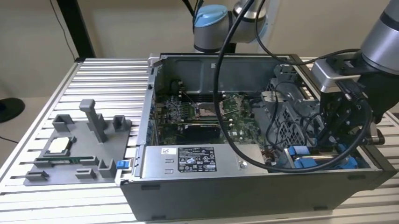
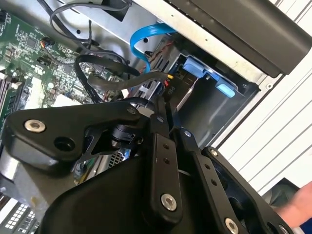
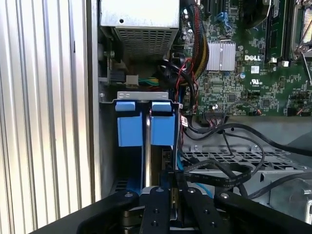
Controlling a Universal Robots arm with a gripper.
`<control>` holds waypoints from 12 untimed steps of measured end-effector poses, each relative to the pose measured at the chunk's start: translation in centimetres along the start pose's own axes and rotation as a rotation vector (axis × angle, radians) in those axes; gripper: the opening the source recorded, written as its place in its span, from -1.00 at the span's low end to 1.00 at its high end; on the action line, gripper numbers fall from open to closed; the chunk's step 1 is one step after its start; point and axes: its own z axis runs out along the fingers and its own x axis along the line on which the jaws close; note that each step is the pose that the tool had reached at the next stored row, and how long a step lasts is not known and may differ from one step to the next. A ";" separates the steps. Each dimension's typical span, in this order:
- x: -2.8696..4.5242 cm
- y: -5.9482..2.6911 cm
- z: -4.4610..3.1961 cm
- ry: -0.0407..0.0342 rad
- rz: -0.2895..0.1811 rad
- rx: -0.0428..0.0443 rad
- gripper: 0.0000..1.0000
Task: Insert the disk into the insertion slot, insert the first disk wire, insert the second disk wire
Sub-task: 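Insert the second disk wire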
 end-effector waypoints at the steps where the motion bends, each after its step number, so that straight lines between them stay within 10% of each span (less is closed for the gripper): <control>1: -0.01 -0.01 0.03 0.0000 0.000 0.0001 -1.00; 12: 0.00 -0.09 0.45 0.0000 -0.001 0.0001 -1.00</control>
